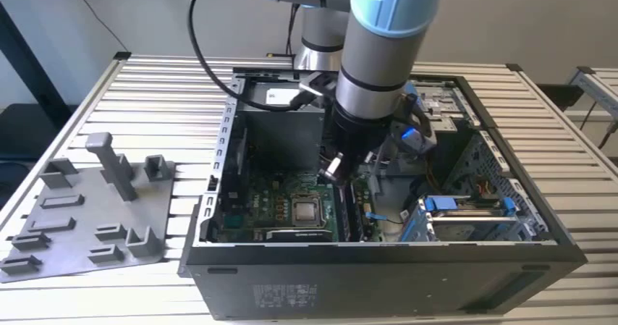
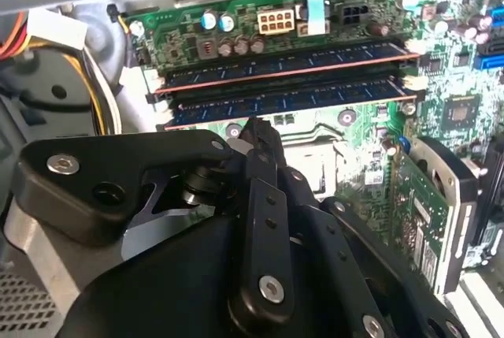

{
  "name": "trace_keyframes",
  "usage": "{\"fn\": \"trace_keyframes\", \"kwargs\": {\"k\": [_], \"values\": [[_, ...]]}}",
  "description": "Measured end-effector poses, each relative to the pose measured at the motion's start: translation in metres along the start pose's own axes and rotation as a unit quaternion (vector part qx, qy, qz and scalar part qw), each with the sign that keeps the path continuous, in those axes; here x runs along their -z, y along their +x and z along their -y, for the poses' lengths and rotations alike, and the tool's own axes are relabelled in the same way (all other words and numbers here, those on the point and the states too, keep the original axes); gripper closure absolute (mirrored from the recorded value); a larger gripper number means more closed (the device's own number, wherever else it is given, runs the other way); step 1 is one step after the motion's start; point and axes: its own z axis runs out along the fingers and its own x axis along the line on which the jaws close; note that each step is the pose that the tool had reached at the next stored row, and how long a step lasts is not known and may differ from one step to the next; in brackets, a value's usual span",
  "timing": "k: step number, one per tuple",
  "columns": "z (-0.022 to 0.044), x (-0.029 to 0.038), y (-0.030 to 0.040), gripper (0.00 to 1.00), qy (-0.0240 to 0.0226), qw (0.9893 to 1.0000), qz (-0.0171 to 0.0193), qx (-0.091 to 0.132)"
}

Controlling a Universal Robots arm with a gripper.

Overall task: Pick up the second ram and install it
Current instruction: 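Press down the second ram until it locks into place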

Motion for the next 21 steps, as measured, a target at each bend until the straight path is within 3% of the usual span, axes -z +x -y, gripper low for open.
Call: {"fn": "trace_keyframes", "kwargs": {"k": [5,10,16,21], "values": [[0.0001,-0.0005,0.0,0.89,0.0001,0.9991,0.0016,0.042],[0.0,-0.001,0.0001,0.89,0.0004,0.9963,0.0015,0.086],[0.0002,-0.0028,0.0001,0.89,-0.0002,0.9902,0.0006,0.14],[0.0002,-0.0041,0.0002,0.89,0.0001,0.9829,0.0003,0.184]]}}
